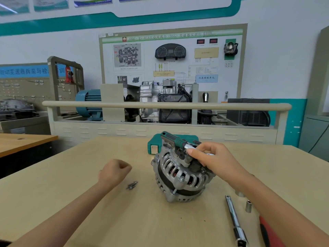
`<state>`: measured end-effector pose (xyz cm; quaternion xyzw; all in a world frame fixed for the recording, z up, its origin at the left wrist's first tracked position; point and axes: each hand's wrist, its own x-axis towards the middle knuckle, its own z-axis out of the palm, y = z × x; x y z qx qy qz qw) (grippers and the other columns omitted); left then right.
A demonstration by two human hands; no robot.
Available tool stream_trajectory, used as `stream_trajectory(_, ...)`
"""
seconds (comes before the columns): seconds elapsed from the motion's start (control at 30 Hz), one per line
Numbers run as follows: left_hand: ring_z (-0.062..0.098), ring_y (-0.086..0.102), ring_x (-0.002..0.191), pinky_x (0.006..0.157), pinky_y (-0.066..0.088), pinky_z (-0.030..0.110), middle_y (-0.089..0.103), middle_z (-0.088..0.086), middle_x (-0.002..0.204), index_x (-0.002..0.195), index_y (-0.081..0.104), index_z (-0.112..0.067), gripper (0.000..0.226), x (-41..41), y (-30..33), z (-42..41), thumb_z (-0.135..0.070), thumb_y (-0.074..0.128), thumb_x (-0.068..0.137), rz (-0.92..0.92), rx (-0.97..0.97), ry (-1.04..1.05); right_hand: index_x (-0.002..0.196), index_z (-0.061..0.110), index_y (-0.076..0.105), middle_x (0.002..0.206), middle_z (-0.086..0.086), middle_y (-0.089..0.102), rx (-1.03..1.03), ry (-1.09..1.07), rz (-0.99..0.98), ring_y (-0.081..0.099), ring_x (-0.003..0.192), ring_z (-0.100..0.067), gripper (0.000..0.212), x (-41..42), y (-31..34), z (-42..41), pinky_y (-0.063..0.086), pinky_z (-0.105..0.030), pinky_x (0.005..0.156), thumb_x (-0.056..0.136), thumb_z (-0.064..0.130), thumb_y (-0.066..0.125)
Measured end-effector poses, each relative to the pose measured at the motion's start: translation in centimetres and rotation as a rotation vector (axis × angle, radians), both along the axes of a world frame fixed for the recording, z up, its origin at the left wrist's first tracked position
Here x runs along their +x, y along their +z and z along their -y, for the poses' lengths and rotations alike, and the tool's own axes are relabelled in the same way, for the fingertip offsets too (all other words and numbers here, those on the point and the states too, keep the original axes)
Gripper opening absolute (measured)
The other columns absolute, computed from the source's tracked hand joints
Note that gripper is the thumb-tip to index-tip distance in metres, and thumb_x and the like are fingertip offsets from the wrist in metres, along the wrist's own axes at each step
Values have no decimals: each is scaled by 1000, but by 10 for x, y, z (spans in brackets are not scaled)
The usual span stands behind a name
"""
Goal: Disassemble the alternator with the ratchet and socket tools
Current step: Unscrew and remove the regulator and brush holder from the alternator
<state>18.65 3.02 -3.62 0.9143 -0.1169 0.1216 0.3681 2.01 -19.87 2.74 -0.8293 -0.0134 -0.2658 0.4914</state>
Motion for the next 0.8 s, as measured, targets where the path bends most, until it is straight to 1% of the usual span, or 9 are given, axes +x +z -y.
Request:
stream_trajectory(0.1, 2, 56, 88, 79, 45, 21, 65, -8, 96, 99, 68, -25, 15, -36, 24, 16, -25, 56, 91, 519, -220, -201, 58, 17, 56, 44, 13, 44, 71, 1, 12, 38, 39, 2, 41, -2, 1, -2, 30, -7, 42, 88, 44, 56)
stream_trajectory(0.17, -7, 50, 100, 81, 37, 6, 57, -19, 105, 112, 60, -33, 29, -62, 40, 31, -47, 54, 86, 625, -201, -434, 59, 18, 59, 46, 9, 43, 163, -16, 7, 33, 38, -1, 45, -1, 0, -2, 28, -10, 40, 94, 42, 47)
stream_trajectory(0.23, -12, 40, 112, 90, 33, 6, 46, -23, 121, 128, 45, -38, 65, -78, 48, 48, -71, 53, 72, 481, -115, -577, 73, 13, 66, 49, 5, 43, 299, -40, 16, 32, 37, -2, 38, 1, -1, -2, 26, -12, 39, 98, 32, 44)
stream_trajectory(0.3, -3, 30, 127, 105, 32, 20, 33, -17, 138, 141, 25, -33, 95, -79, 51, 63, -73, 63, 63, 298, -20, -633, 82, 7, 66, 50, 3, 42, 402, -58, 27, 30, 35, -2, 35, 3, -1, -2, 25, -12, 36, 100, 25, 41)
stream_trajectory(0.37, 9, 19, 138, 114, 24, 37, 22, -12, 149, 146, 12, -32, 105, -77, 57, 73, -64, 70, 65, 212, 62, -643, 86, 3, 65, 50, 2, 42, 455, -71, 32, 29, 33, -1, 35, 3, -1, -2, 25, -12, 35, 100, 22, 39)
stream_trajectory(0.47, 14, 10, 142, 117, 6, 43, 27, -6, 150, 145, 20, -30, 102, -70, 68, 79, -68, 66, 62, 256, 264, -614, 87, 1, 65, 51, 1, 43, 477, -86, 31, 30, 33, -2, 35, 5, -1, -3, 25, -12, 35, 100, 22, 40)
stream_trajectory(0.63, 0, 48, 116, 105, 31, 23, 53, -17, 125, 133, 44, -29, 88, -65, 82, 78, -58, 76, 56, 228, 221, -702, 95, -6, 62, 51, 2, 43, 504, -111, 29, 29, 37, -5, 38, 7, -2, -4, 24, -15, 37, 101, 23, 38)
stream_trajectory(0.73, -23, 49, 97, 80, 38, -2, 54, -27, 109, 132, 46, -25, 79, -58, 78, 74, -35, 84, 64, 157, 40, -746, 102, -13, 58, 52, 1, 42, 546, -100, 38, 27, 36, -4, 40, 5, -2, -3, 22, -15, 36, 101, 21, 36)
stream_trajectory(0.8, -28, 48, 91, 69, 36, -6, 52, -27, 108, 133, 44, -25, 79, -53, 76, 71, -34, 83, 64, 127, -111, -734, 103, -13, 58, 52, 0, 42, 557, -86, 43, 26, 35, -4, 41, 3, -2, -2, 20, -15, 36, 102, 20, 35)
